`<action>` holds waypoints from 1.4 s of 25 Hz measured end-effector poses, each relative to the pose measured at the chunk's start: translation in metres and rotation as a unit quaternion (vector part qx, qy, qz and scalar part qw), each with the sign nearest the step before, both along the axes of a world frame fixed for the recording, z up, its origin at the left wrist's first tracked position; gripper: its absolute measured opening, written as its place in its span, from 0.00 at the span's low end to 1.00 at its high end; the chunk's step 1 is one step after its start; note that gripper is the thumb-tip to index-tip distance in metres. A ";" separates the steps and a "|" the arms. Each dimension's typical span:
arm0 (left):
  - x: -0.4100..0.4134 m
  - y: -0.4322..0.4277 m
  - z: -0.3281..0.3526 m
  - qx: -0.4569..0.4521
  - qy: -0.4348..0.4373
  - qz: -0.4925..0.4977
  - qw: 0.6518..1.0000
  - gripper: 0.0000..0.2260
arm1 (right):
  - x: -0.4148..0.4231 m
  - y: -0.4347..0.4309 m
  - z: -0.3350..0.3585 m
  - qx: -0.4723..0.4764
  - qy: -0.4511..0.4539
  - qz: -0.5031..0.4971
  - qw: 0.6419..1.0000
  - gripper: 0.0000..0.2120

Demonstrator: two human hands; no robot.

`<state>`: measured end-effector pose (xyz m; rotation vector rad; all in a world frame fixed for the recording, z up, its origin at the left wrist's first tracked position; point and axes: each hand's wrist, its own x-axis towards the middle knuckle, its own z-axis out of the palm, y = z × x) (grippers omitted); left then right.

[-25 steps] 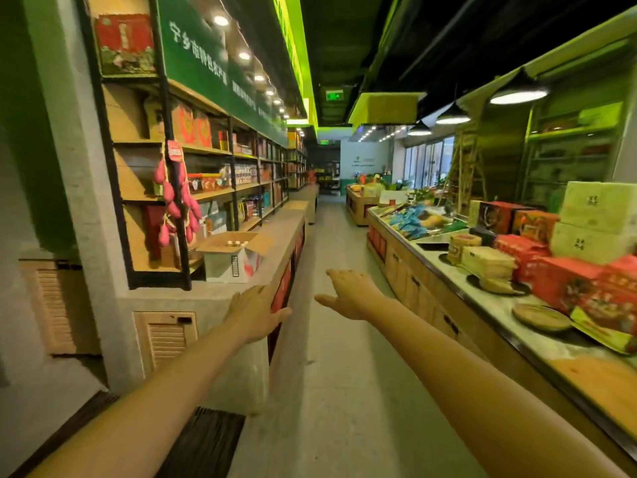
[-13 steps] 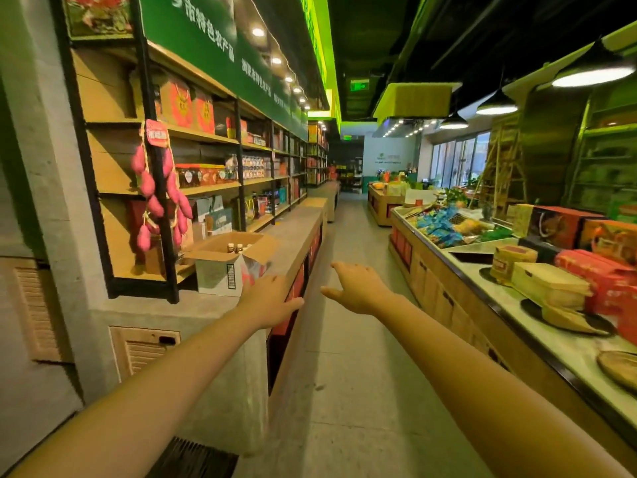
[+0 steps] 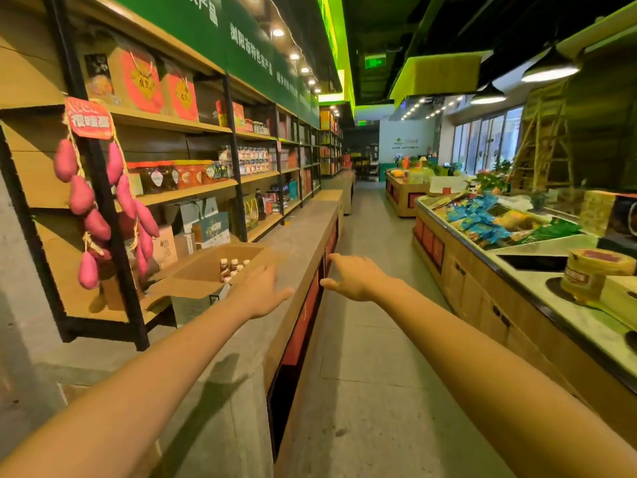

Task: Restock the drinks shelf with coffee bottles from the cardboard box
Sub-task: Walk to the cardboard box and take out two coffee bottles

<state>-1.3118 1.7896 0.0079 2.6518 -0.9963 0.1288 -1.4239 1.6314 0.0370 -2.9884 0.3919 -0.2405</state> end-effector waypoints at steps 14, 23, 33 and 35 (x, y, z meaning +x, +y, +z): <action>0.302 -0.142 -0.022 -0.030 -0.005 0.190 0.981 0.27 | 0.392 -0.160 -0.023 0.028 -0.009 0.205 0.978 0.28; 0.474 -0.125 -0.064 -0.028 0.022 0.296 0.955 0.29 | 0.605 -0.140 -0.083 0.052 -0.006 0.293 0.955 0.26; 0.589 -0.095 -0.133 0.018 0.104 0.424 0.900 0.30 | 0.774 -0.083 -0.153 0.029 0.114 0.430 0.895 0.26; 0.605 -0.089 -0.156 0.016 0.133 0.468 0.873 0.30 | 0.801 -0.070 -0.179 0.025 0.137 0.480 0.866 0.27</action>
